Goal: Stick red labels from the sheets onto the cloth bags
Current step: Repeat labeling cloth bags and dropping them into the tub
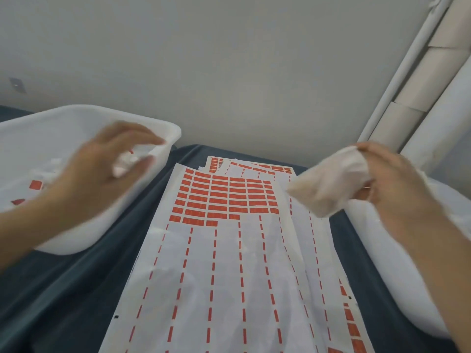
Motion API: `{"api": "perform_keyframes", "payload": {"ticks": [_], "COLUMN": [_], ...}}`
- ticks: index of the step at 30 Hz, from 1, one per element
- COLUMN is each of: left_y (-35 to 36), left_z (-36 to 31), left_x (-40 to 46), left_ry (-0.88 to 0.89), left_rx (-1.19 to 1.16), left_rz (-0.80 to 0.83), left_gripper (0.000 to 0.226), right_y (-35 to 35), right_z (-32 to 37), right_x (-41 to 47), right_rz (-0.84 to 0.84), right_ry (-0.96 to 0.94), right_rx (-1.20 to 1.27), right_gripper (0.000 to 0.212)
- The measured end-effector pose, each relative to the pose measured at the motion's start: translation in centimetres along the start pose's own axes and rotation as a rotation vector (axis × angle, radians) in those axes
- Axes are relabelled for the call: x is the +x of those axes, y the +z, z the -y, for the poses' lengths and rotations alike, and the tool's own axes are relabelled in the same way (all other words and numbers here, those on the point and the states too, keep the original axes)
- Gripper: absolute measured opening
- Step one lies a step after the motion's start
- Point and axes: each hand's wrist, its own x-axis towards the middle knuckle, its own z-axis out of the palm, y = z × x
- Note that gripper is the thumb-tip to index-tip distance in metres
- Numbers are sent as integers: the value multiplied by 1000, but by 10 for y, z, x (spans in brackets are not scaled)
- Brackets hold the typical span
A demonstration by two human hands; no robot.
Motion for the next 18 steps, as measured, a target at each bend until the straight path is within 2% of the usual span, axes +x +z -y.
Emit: {"api": "perform_keyframes", "payload": {"ticks": [4,8,12,15,18], "left_y": [50,99,136,155,166], "left_z": [-59,-60,-52,-45,-42], "left_x": [-9,-9,-24,-38,-46], "left_ry": [-39,-163,-288,-417,-510], "left_rx": [-362,-563,-616,-664,-742], "left_rz": [237,391,358,329,304], "left_gripper": [38,42,37,33,32], "right_y": [62,97,108,111,111], "right_z": [-24,-62,-92,-114,-133], "right_x": [-6,-14,-21,-23,-26], "right_rz": [159,168,127,122,142], "right_ry": [142,274,380,430,487], "right_rx": [-40,-123,-70,-141,-22], "right_gripper": [25,17,16,9,9]}}
